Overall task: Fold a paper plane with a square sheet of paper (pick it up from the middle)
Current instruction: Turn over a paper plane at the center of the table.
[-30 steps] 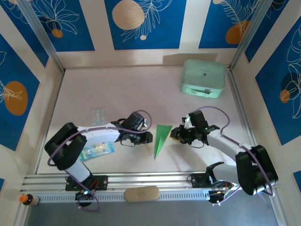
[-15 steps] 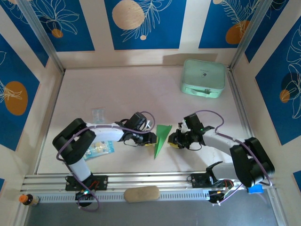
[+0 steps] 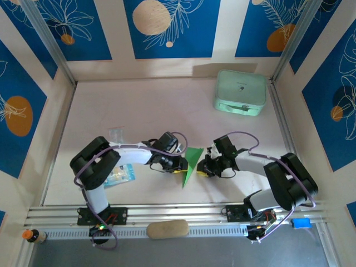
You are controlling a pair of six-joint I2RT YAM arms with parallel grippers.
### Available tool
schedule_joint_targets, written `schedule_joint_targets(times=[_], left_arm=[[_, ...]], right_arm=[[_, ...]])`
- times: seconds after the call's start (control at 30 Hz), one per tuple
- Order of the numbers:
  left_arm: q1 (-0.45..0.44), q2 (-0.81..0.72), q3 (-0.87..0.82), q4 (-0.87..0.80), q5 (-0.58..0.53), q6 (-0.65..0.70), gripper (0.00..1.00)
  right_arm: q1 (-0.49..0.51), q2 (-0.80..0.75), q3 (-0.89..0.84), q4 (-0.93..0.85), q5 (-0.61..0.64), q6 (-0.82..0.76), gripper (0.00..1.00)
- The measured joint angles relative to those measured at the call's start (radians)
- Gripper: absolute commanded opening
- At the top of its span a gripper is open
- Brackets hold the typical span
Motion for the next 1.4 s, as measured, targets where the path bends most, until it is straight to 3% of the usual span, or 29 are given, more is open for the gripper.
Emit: schedule_joint_targets(times=[0.23, 0.7, 0.83, 0.97, 1.13, 1.4], left_arm=[[-0.005, 0.017, 0.001, 0.032, 0.025, -0.013, 0.28], [-0.022, 0.039, -0.004, 0.173, 0.062, -0.055, 0.09], [-0.023, -0.029, -0.006, 0.071, -0.040, -0.020, 0.05], [-0.023, -0.158, 0.028, -0.133, -0.250, 0.032, 0.03], [-0.023, -0.201, 0.130, -0.351, -0.498, 0.079, 0.02], [-0.023, -0.136, 0.170, -0.504, -0.619, 0.099, 0.04]], right_arm=[[0.012, 0.039, 0.004, 0.031, -0.038, 0.000, 0.11], [0.012, 0.034, 0.004, 0.055, -0.051, 0.001, 0.12], [-0.002, -0.026, 0.004, 0.015, -0.024, 0.000, 0.13], [-0.022, -0.118, 0.005, -0.040, 0.028, -0.001, 0.15], [-0.027, -0.174, 0.016, -0.089, 0.072, 0.000, 0.15], [-0.016, -0.175, 0.034, -0.109, 0.099, 0.000, 0.16]])
